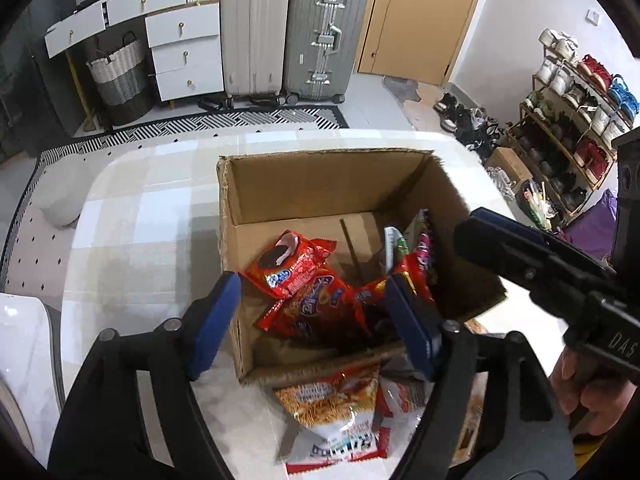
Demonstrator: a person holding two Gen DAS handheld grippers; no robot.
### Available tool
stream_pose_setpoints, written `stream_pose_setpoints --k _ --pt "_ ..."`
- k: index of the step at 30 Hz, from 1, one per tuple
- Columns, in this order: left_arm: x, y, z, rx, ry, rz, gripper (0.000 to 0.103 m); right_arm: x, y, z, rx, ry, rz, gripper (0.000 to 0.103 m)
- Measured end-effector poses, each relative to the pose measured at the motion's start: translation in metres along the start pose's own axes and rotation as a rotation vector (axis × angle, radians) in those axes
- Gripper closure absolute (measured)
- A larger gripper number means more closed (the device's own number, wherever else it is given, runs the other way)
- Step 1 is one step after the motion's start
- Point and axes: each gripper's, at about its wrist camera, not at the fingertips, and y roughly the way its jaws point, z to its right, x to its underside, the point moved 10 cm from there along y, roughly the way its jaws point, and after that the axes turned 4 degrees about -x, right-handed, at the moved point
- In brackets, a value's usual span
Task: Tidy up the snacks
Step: 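Withdraw both tools from the box back toward the remaining snacks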
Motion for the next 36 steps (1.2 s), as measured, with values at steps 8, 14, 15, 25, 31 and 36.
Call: stream_pose_setpoints --k 8,14,15,25,31,36 --pt "0.01 -0.056 0.014 0.02 0.0 0.048 0.023 0.007 -0.049 -0.031 -0.03 -0.019 0.046 0.05" --pt "0.033 -0.117 0.027 0.042 -0.004 0.114 0.02 0.02 -0.104 -0.057 -0.052 -0.036 0.108 0.04" --pt "0.037 -0.127 0.028 0.044 -0.006 0.124 0.019 0.026 -0.115 -0.062 -0.058 -0.039 0.117 0.04" --pt "0.108 -0.237 0.038 0.086 -0.023 0.254 0.003 0.087 -0.193 -0.103 -0.029 -0.117 0.217 0.033" --pt "0.16 -0.297 0.022 0.107 -0.072 0.366 0.001 0.124 -0.237 -0.122 -0.018 -0.152 0.339 0.013" --pt "0.212 -0.315 0.016 0.115 -0.075 0.361 0.001 0.158 -0.258 -0.133 0.048 -0.223 0.381 0.008"
